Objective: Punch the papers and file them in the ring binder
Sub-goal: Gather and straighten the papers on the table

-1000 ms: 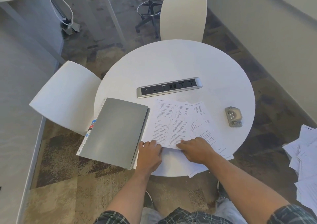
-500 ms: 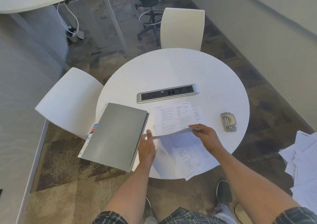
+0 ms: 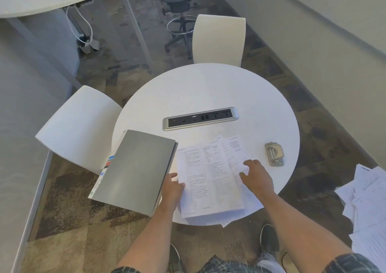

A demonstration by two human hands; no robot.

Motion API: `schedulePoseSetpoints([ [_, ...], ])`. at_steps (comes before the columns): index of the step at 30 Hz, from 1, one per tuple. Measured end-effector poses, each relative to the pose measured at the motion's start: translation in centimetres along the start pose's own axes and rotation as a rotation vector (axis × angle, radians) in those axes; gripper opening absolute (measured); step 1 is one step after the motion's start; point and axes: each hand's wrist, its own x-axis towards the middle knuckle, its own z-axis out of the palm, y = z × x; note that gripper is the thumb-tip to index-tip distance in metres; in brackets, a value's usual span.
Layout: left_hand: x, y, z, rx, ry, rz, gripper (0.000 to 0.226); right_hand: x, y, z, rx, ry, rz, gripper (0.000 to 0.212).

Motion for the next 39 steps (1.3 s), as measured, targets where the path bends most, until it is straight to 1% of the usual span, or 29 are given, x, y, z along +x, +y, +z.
schedulePoseSetpoints([
  [3,-0.1,-0.8,0.2,0.154,0.010,0.080,0.049,0.1,-0.3,0.4,-0.308,-0.009,0.030,0.054],
  [6,0.3,-1.4,0.4,0.213,0.031,0.104,0.049,0.1,-0.7,0.7,-0.397,-0.030,0.075,0.059],
  [10,0.9,-2.0,0.3,0.265,0.050,0.098,0.049,0.3,-0.9,1.0,-0.399,-0.007,0.117,0.064],
  [15,1.3,-2.4,0.3,0.250,0.050,0.079,0.045,0.4,-1.2,0.9,-0.392,-0.010,0.147,0.070],
  [19,1.5,-2.6,0.3,0.234,0.054,0.069,0.044,0.3,-1.2,1.1,-0.418,0.000,0.127,0.066],
  [26,2.0,-2.9,0.4,0.243,0.080,0.066,0.056,0.1,-1.1,1.2,-0.383,0.000,0.127,0.061],
  [31,1.9,-2.7,0.8,0.247,0.055,0.078,0.066,0.6,-0.8,0.9,-0.344,-0.005,0.154,0.057],
  [36,1.5,-2.5,1.2,0.305,0.045,0.102,0.065,0.6,-0.7,1.1,-0.311,-0.016,0.163,0.050],
  [39,1.3,-2.4,1.2,0.335,0.040,0.103,0.065,0.5,-0.7,1.4,-0.288,0.011,0.176,0.053],
])
